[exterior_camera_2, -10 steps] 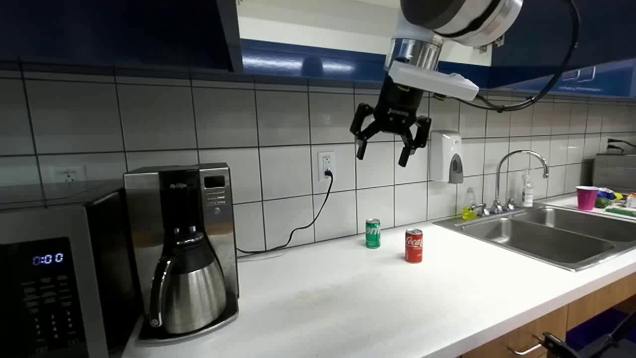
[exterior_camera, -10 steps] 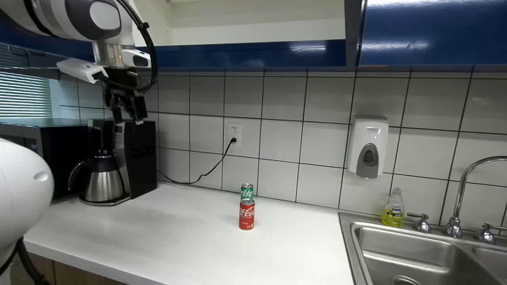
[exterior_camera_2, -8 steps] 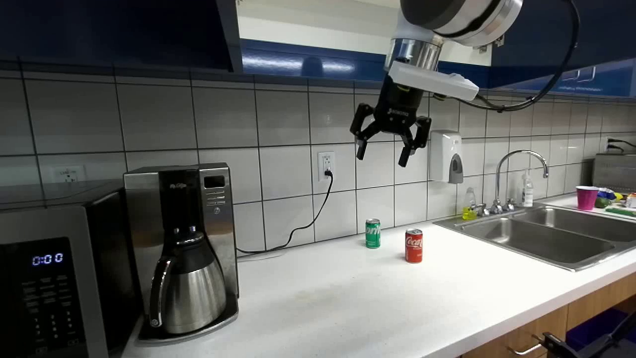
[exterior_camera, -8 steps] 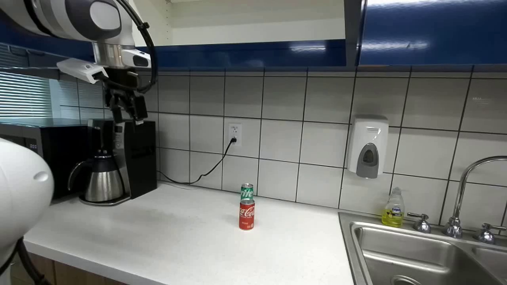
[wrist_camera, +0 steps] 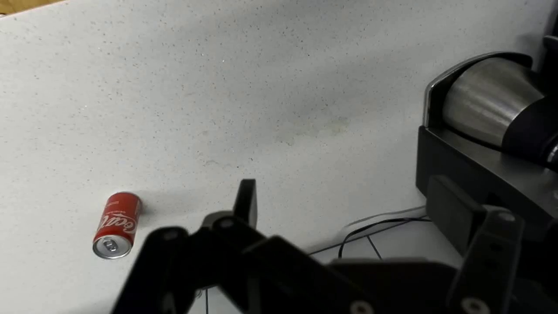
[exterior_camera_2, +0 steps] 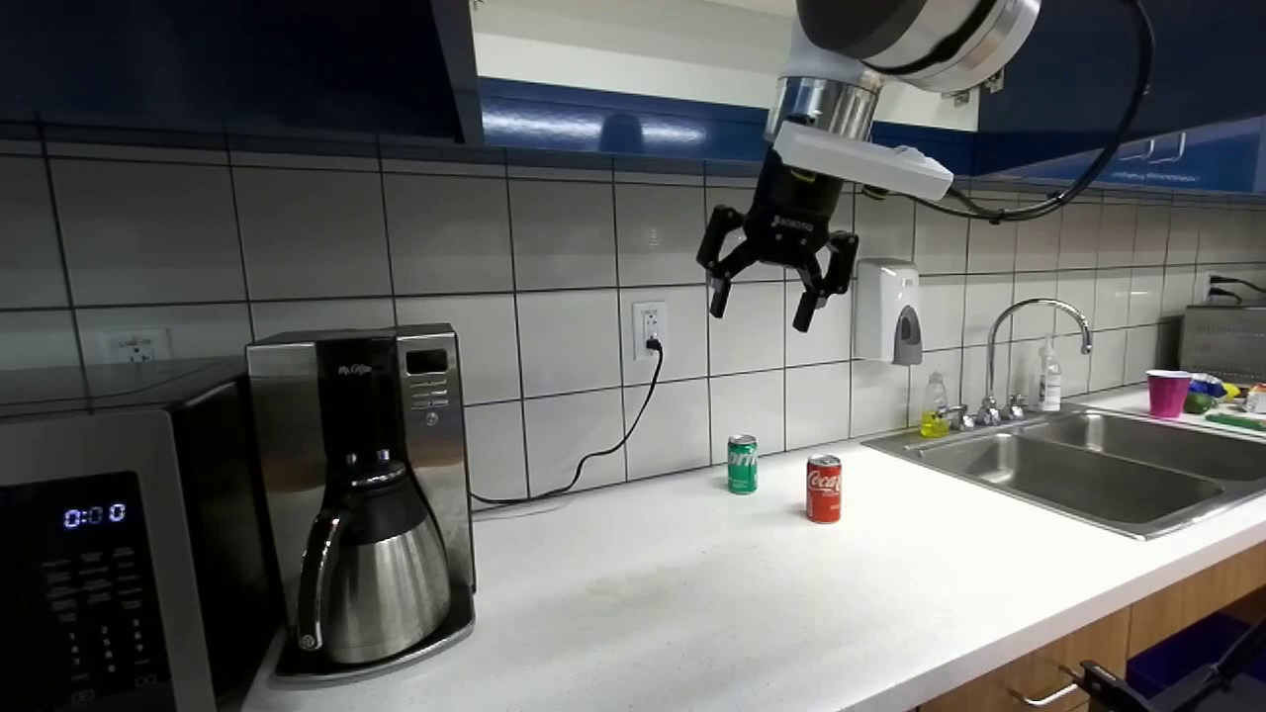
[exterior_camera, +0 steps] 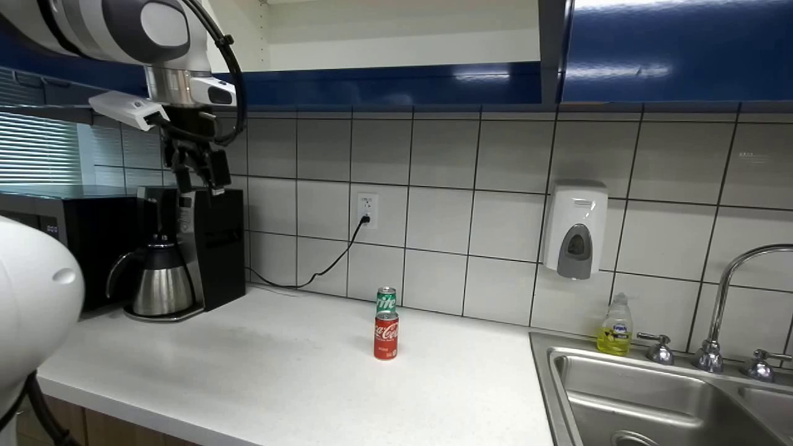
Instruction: Put the red can in the open upper cabinet.
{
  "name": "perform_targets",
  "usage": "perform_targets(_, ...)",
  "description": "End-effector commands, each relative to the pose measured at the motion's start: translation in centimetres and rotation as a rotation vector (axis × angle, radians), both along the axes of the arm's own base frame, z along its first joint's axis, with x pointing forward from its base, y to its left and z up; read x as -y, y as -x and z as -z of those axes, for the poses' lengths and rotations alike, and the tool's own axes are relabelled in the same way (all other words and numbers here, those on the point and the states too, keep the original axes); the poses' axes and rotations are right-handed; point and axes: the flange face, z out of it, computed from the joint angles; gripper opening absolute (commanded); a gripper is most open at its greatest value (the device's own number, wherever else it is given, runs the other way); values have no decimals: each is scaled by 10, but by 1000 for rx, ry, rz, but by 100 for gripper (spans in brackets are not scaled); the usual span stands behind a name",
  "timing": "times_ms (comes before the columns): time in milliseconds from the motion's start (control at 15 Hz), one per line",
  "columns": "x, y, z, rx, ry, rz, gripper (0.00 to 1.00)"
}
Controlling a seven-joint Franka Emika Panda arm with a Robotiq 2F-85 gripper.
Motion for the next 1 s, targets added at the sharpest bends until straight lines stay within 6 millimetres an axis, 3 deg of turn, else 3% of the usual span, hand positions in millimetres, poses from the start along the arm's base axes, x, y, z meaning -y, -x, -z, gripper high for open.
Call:
perform_targets(0, 0, 0, 0, -1, 0, 0, 100)
perform_targets(400, 20, -19, 12, -18, 11, 47, 100)
perform_targets(933, 86, -50, 56, -41, 11, 188, 100)
